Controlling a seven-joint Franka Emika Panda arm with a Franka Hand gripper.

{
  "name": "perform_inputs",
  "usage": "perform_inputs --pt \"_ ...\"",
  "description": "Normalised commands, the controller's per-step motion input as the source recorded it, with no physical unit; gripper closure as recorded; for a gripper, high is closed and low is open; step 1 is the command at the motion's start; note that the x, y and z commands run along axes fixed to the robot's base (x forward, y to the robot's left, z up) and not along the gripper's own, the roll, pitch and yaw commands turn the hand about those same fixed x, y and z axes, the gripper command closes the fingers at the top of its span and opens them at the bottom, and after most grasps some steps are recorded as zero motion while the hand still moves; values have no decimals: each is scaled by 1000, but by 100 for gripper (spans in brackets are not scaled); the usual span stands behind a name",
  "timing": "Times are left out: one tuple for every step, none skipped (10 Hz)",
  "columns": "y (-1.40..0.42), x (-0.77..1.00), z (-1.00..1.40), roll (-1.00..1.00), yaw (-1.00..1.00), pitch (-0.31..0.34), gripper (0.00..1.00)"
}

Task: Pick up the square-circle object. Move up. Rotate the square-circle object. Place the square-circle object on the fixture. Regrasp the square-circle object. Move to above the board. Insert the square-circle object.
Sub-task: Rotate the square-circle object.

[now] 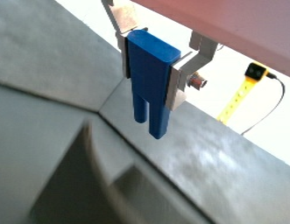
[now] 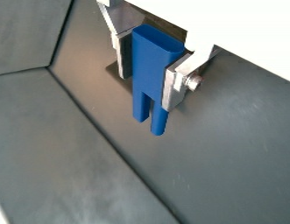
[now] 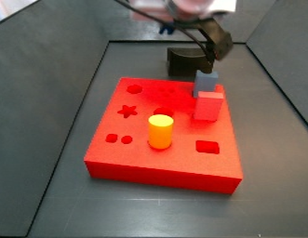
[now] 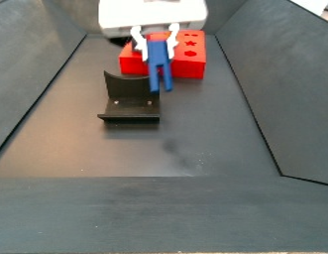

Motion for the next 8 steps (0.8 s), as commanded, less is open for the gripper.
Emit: perform_inputs --pt "70 -792 1000 -88 -17 -58 100" --pt "67 -788 1000 -88 -26 -55 100" --pt "58 -771 1000 -91 -40 -44 100" --pt "51 -742 1000 -92 -52 -28 100" --pt "40 -706 1000 -93 -56 -14 100" --pt "28 -583 891 -92 -56 4 100" --pt "16 -413 723 -85 -52 20 100" --pt "5 -250 561 -75 -46 36 100"
